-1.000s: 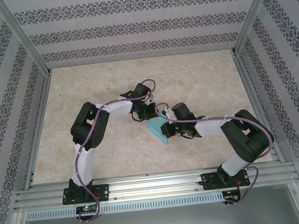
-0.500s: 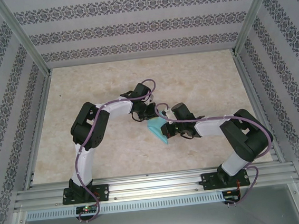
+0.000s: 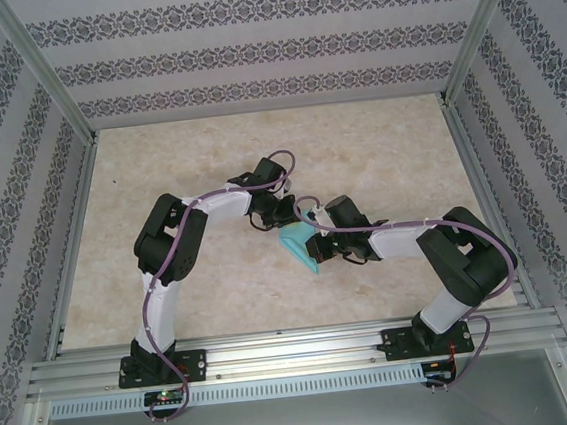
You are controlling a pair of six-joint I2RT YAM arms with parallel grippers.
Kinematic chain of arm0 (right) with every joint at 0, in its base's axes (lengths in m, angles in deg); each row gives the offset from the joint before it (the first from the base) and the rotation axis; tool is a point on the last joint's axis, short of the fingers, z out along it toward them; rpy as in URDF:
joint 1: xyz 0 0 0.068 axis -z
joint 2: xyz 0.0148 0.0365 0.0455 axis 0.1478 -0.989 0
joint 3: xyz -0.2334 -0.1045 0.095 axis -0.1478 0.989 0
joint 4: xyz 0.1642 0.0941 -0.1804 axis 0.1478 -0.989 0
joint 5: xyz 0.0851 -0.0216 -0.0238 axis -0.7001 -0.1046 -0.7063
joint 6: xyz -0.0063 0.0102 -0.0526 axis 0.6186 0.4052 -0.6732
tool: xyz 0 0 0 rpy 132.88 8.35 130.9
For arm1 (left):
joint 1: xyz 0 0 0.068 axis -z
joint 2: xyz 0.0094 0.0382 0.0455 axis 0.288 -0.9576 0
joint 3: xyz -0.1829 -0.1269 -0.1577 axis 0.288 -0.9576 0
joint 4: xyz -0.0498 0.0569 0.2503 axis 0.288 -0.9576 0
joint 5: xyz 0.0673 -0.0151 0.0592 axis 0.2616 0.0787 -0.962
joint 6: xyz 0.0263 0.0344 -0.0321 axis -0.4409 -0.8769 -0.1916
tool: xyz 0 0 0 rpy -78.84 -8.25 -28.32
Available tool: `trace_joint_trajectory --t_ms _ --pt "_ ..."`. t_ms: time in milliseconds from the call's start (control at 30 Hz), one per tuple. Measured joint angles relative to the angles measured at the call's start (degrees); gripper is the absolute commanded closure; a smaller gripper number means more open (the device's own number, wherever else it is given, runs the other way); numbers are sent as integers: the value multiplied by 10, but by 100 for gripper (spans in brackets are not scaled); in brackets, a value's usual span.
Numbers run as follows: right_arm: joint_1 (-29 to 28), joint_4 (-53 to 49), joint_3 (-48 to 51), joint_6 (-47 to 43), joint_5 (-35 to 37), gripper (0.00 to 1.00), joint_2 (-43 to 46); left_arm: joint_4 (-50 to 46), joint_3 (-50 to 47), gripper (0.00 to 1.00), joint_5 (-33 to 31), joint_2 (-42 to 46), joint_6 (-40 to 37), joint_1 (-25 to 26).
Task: Fold a paper plane with a square sheet of paper (fold left side to right side)
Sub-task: Third fold the triangle at the center of the table.
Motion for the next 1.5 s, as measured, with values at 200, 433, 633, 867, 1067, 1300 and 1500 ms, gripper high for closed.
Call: trace_joint_trajectory --t_ms 200,433,633,867,1067,1300,1500 --pt "0 0 0 0 0 100 0 0 0 87 0 0 0 0" --pt "0 -2 0 0 1 100 0 0 0 87 0 0 0 0" --pt "0 -5 -2 0 2 100 -2 0 0 87 0 0 0 0" --pt "0 -18 -11 0 2 100 -5 0 0 87 0 0 0 0" --pt "0 -20 -12 0 2 100 -4 0 0 87 0 0 -2 0" --pt "0 -28 -15 0 2 100 -4 0 0 87 0 0 -2 0" --pt "0 -30 -16 0 3 100 -4 0 0 87 0 0 -2 0"
